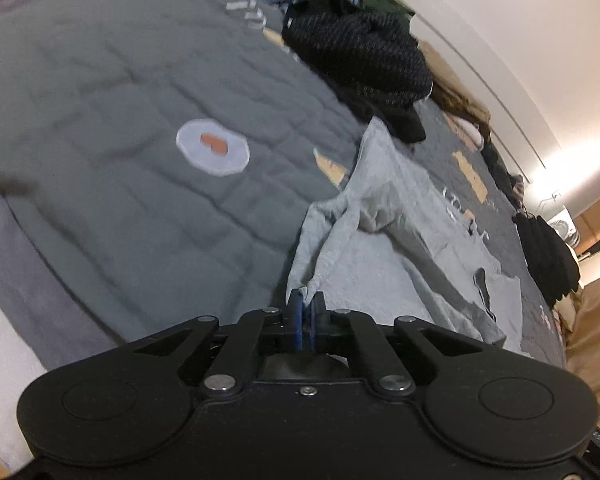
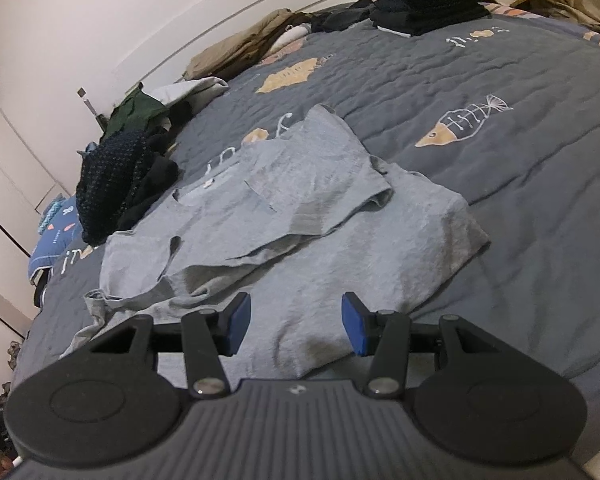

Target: Fold clothes

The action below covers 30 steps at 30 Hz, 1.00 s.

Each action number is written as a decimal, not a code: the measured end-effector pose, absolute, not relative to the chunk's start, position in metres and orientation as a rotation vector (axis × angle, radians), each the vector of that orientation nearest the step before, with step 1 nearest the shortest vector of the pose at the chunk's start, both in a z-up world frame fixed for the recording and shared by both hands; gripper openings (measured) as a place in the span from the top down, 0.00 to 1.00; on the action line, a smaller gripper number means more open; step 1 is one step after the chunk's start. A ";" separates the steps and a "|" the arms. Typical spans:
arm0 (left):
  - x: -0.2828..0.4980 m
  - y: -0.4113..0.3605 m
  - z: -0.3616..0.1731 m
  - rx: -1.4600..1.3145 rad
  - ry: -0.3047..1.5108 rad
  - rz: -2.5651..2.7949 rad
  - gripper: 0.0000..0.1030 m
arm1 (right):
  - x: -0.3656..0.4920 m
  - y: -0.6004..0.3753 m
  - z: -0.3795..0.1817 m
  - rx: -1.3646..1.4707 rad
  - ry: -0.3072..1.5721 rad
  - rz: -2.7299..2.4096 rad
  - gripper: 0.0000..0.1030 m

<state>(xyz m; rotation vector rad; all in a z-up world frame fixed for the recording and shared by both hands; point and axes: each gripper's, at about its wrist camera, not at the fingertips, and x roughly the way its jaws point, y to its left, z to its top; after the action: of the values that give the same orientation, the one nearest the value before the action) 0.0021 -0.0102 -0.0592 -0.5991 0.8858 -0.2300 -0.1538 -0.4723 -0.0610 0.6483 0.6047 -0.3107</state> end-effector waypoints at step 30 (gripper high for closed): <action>0.000 -0.012 -0.074 -0.730 0.840 -0.141 0.87 | -0.162 -0.484 -0.061 0.659 0.589 -0.376 0.52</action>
<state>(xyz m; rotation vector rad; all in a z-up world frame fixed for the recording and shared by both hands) -0.0002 -0.0123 -0.0742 -0.7302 0.8397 -0.1407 -0.1621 -0.4840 -0.0609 0.6590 0.5894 -0.3759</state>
